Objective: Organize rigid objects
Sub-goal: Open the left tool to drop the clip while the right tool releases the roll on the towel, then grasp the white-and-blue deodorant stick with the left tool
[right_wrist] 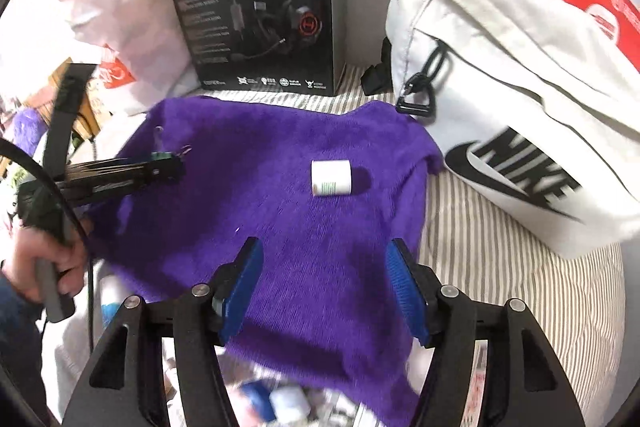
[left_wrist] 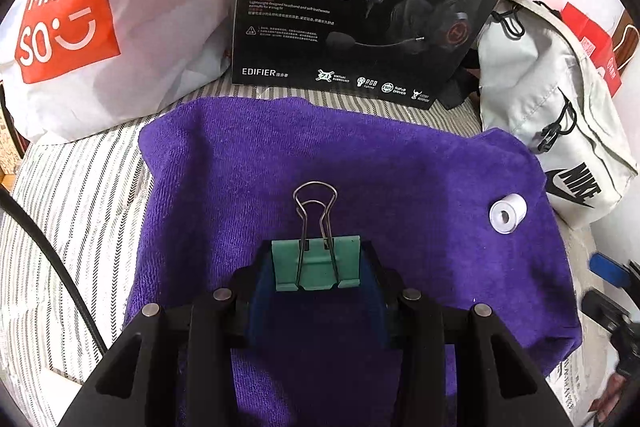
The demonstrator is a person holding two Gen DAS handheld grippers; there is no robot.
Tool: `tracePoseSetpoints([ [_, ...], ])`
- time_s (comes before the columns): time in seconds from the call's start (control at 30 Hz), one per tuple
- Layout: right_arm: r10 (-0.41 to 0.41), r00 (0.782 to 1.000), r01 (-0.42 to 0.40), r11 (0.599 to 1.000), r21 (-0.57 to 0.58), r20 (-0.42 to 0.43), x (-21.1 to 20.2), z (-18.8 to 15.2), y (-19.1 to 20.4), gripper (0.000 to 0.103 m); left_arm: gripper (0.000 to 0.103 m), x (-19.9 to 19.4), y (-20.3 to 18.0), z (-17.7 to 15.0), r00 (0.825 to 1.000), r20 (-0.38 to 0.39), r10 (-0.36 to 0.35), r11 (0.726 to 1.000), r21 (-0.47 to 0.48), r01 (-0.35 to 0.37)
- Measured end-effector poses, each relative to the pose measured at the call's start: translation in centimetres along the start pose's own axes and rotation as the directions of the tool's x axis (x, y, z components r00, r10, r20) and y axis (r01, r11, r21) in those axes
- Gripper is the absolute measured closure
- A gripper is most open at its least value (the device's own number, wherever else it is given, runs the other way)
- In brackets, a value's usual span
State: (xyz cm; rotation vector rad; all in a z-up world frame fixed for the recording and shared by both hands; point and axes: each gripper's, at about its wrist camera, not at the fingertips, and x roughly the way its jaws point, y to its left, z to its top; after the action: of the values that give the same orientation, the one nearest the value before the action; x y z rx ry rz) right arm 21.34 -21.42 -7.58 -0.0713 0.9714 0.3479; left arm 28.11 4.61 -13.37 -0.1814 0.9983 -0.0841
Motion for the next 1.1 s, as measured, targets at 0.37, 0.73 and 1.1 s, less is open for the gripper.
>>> tracePoseSetpoints([
  [0.37,0.024,0.999,-0.025,0.999,0.042,0.027,-4.9,-2.8,-0.4,0.039,0.05,-0.5,-0.9,-0.9,1.0,-0.003,0.017,0.999,0.042,-0.016],
  [0.73,0.036,0.999,-0.037,0.997,0.06,0.031,-7.5,-5.5,0.4,0.038,0.047,-4.9,-1.1,-3.9,1.0,0.0,0.005,1.0,0.018,-0.005],
  [1.1,0.052,0.998,-0.053,0.997,0.062,0.026,-9.2,-7.7,1.1,0.037,0.046,-11.5,-1.9,-11.1,1.0,0.023,0.005,1.0,-0.023,-0.004],
])
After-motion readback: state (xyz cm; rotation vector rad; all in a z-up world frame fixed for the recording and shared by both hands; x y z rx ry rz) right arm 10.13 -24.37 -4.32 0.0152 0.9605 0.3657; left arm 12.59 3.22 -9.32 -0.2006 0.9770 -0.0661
